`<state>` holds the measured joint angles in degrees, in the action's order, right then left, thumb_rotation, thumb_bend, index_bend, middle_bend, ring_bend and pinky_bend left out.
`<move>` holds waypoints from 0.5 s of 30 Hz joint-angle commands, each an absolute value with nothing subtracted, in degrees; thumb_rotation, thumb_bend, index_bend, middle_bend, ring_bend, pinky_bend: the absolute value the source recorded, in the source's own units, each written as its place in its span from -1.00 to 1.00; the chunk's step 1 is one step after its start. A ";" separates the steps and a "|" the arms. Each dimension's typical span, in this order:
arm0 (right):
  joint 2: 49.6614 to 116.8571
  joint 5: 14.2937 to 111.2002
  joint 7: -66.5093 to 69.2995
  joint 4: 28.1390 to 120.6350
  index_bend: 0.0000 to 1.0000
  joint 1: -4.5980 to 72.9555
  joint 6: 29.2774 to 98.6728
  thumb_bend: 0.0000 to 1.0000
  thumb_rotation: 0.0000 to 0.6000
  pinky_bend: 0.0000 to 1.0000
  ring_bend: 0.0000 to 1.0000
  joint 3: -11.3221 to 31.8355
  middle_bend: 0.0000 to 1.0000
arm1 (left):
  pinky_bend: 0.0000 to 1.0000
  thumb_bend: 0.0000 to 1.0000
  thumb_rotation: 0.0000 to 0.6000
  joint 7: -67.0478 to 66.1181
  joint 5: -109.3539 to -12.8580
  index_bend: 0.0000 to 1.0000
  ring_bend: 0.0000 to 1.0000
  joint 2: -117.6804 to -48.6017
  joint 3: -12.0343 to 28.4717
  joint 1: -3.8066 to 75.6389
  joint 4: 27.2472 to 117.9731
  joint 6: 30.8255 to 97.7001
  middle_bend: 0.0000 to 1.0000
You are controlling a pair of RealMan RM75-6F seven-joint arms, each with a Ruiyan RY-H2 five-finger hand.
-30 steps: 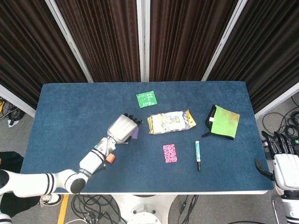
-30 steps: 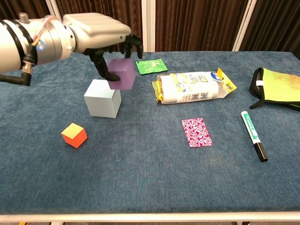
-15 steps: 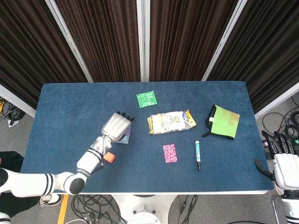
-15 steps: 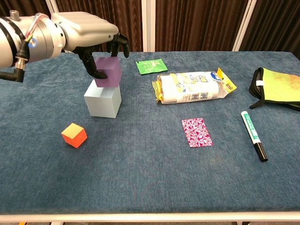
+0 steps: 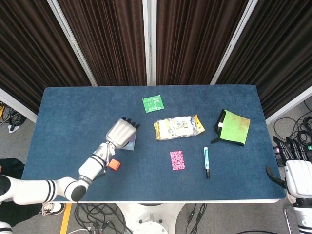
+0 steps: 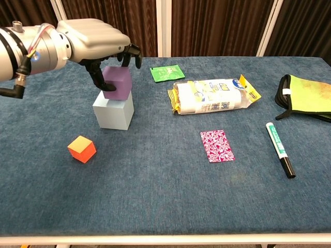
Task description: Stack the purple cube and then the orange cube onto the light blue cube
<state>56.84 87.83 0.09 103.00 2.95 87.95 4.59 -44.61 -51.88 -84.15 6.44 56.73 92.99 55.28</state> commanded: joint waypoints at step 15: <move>57.15 87.73 -0.25 102.75 -0.96 3.08 87.41 -0.46 1.00 -1.00 -1.00 4.34 -0.69 | -0.23 -0.33 1.00 -43.18 -53.04 -0.32 -0.32 -84.25 5.10 56.55 91.96 54.76 0.11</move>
